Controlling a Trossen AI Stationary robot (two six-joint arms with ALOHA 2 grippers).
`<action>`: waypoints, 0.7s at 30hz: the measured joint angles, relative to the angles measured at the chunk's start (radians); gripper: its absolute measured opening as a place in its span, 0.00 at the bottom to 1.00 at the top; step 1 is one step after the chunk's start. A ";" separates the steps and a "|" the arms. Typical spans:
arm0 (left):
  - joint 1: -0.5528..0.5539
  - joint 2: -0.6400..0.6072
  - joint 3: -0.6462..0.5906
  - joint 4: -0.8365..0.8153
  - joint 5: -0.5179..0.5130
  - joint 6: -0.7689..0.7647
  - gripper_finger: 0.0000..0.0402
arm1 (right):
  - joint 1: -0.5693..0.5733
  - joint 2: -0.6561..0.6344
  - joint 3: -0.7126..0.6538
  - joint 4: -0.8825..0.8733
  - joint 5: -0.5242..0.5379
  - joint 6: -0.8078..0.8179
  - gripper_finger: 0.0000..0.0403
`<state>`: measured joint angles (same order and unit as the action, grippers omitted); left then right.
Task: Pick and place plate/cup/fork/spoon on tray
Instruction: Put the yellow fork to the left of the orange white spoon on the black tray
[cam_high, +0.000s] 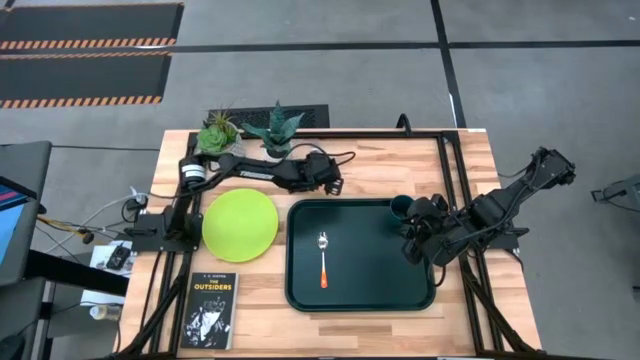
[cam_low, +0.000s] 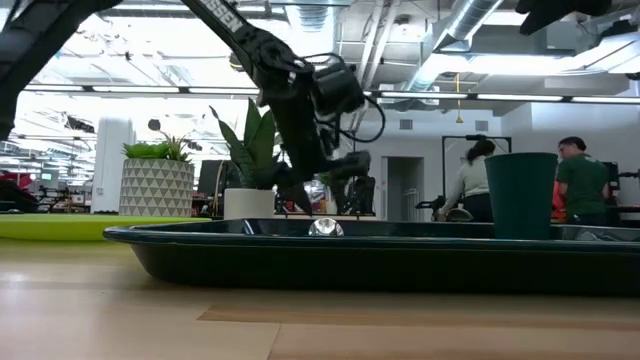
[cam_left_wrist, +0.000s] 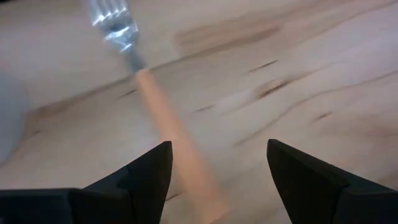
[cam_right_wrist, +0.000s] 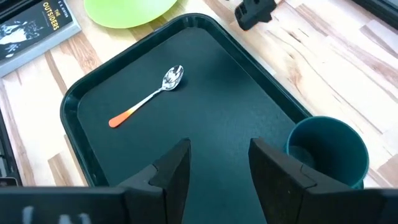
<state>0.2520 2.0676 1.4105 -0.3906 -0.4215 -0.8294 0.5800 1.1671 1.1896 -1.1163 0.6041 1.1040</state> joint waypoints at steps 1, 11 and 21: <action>0.000 0.010 0.001 0.020 -0.004 -0.004 0.62 | 0.000 -0.001 0.000 -0.004 0.001 0.009 0.46; 0.000 0.091 0.005 0.010 -0.077 -0.103 0.62 | 0.001 0.000 0.000 -0.006 -0.001 0.022 0.46; -0.015 0.140 0.009 -0.021 -0.083 -0.183 0.28 | 0.001 0.000 0.000 -0.006 -0.005 0.041 0.45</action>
<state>0.2373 2.2081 1.4194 -0.4114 -0.5047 -1.0121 0.5812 1.1667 1.1896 -1.1221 0.5986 1.1446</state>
